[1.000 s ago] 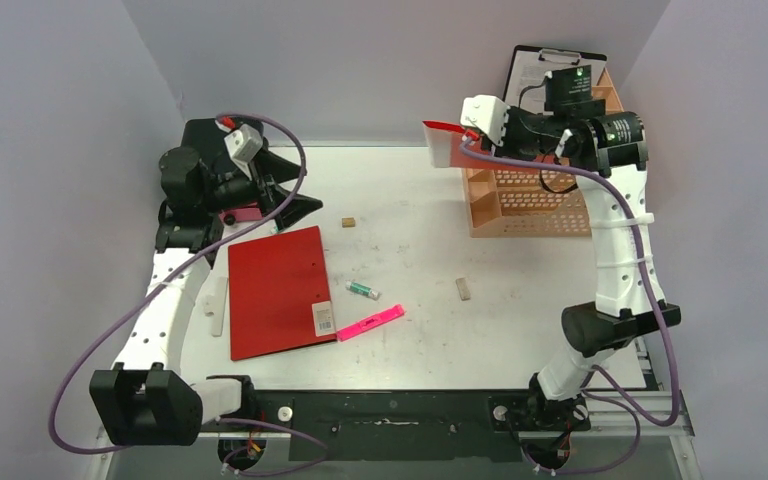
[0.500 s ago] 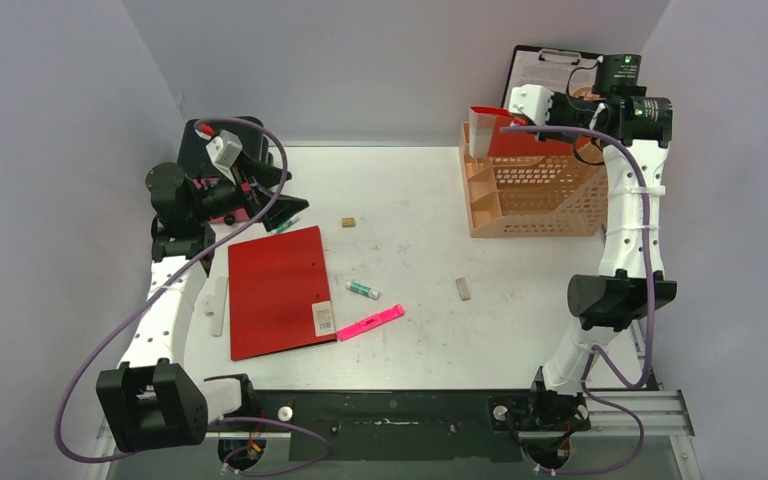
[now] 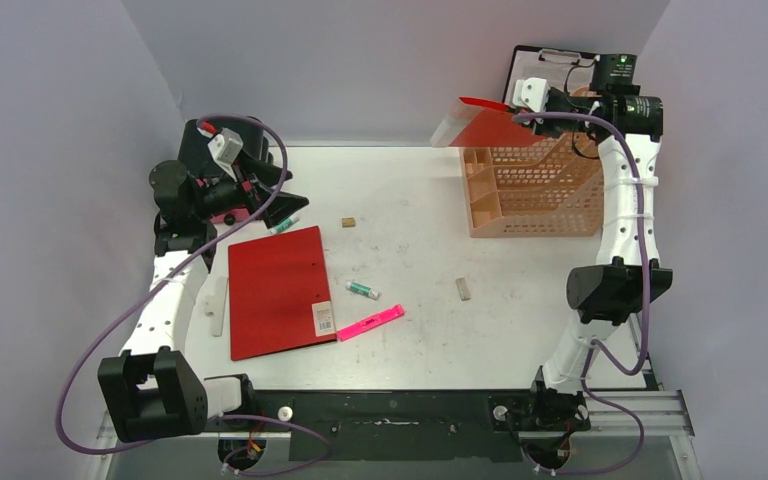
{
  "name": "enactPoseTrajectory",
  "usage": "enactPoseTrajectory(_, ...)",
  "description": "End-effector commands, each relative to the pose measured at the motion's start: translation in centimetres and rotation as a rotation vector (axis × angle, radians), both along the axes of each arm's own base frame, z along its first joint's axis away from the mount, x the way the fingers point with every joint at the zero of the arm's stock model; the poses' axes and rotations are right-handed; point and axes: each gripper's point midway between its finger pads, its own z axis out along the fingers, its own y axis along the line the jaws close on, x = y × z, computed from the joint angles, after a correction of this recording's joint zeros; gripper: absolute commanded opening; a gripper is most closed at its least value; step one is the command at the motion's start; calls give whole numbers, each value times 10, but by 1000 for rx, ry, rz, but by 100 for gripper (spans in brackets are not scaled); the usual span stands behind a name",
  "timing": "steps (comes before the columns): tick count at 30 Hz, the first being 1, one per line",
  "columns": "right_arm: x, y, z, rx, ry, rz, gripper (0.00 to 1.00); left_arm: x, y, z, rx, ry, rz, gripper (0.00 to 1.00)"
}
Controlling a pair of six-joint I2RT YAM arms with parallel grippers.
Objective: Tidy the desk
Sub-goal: Move the storage box to the center of the board.
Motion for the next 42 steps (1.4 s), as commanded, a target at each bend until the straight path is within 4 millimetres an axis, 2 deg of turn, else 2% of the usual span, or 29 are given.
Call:
enactPoseTrajectory(1,-6,5,28,54,-84,57,5,0,2,6,4,-46,-10,96)
enactPoseTrajectory(10,-30,-10,21,69,-9,35,5,1,1,5,-9,-40,-12,96)
enactPoseTrajectory(16,-34,-22,11,52,23,1,5,-2,0,3,-10,-37,-13,96)
enactPoseTrajectory(20,-28,-35,3,22,25,-34,5,-2,0,4,-12,-37,-13,97)
enactPoseTrajectory(27,-13,-68,-6,-25,25,-115,5,-2,0,4,-15,-32,-13,96)
enactPoseTrajectory(32,-20,-82,-14,-84,48,-129,5,-2,-1,4,-16,-30,-16,97)
enactPoseTrajectory(36,-29,-96,-9,-99,36,-154,5,-1,-1,4,-17,-29,-15,96)
enactPoseTrajectory(39,-27,-99,-4,-72,14,-155,5,-2,-2,4,-18,-29,-17,96)
enactPoseTrajectory(42,-16,-92,0,-40,-9,-137,5,-2,-4,6,-21,-34,-20,97)
